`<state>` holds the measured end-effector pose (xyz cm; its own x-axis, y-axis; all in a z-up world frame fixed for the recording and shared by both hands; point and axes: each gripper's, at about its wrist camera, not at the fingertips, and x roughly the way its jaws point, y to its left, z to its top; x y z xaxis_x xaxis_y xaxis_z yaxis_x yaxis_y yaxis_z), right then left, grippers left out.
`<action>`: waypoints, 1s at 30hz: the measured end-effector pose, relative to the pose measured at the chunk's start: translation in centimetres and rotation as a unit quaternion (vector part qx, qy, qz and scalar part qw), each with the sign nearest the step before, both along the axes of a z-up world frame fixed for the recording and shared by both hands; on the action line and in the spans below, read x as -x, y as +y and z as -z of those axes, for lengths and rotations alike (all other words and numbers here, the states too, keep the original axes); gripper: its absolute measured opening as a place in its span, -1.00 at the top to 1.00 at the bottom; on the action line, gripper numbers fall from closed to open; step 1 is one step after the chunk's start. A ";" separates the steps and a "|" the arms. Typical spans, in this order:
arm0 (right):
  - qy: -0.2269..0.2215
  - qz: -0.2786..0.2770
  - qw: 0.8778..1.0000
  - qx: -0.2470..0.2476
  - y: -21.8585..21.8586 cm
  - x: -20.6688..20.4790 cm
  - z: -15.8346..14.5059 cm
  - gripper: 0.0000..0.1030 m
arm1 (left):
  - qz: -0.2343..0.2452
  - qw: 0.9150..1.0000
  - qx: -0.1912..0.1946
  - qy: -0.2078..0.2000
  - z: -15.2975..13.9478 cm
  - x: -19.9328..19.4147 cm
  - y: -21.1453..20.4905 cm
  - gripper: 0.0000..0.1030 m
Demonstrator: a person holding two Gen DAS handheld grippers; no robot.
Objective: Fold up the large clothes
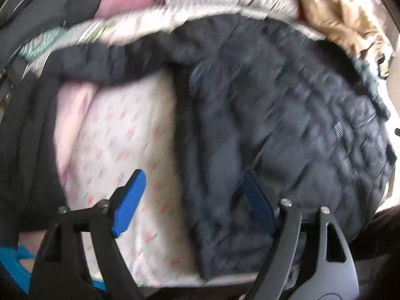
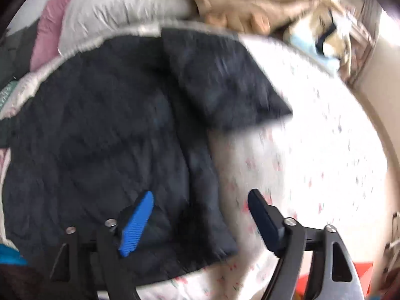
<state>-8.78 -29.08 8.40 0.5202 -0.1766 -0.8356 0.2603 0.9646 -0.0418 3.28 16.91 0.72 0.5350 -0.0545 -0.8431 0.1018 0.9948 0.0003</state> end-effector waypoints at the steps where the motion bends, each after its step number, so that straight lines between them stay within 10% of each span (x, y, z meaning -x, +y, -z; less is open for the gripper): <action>1: -0.006 -0.009 1.000 -0.001 0.7 -0.7 -0.2 -0.63 | 0.018 1.000 0.009 -0.008 -0.3 -0.5 -1.3 -0.57; 6: -0.025 -0.092 0.995 -0.010 8.1 -7.2 0.5 -0.63 | 0.093 0.995 0.011 -0.018 1.1 -4.7 -6.3 -0.57; 22: 0.037 -0.198 0.958 -0.205 23.0 -18.3 8.5 -0.63 | -0.008 0.998 0.057 -0.014 6.6 -12.7 1.1 -0.53; 30: 0.011 -0.223 0.930 -0.292 25.2 -21.1 9.1 -0.06 | -0.008 0.983 0.181 -0.003 6.3 -14.2 1.4 0.53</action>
